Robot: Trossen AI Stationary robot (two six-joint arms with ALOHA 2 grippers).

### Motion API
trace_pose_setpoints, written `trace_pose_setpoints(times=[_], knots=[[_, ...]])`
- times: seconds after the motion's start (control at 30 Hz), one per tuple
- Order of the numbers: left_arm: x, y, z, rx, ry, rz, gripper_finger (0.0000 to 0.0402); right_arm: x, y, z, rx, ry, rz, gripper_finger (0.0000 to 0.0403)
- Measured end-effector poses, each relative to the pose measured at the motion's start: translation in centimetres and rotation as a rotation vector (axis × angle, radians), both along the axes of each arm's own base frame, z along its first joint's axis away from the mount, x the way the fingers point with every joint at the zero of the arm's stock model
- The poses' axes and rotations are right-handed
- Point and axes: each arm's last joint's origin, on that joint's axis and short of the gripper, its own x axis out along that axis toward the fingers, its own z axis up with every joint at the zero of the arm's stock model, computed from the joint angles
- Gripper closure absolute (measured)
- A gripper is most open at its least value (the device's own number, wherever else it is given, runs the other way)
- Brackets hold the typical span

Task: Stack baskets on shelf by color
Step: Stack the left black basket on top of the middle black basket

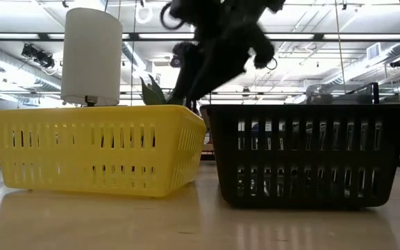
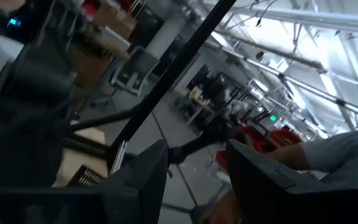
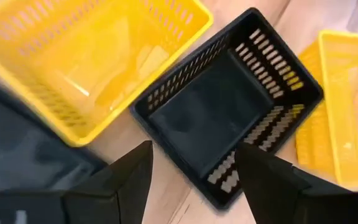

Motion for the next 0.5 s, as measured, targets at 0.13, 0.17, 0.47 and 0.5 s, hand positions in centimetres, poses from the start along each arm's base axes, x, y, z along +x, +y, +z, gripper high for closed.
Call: trace_pose_setpoints(times=[0.13,0.17,0.47,0.5], knots=[[0.0,0.0,0.0,-0.008,0.002,0.002,0.0230,0.6,-0.1,-1.6,-0.035,0.021,0.043,0.0172],[0.0,0.0,0.0,-0.015,0.005,0.001,0.0230,0.7,-0.1,-2.0,-0.045,0.027,0.057,0.0172],[0.0,0.0,-0.1,-0.050,0.025,-0.005,0.0230,1.2,-0.5,-3.5,-0.061,0.051,0.071,0.0172],[0.0,0.0,-0.1,-0.048,0.025,-0.003,0.0230,1.3,-0.7,-3.7,-0.062,0.055,0.074,0.0172]])
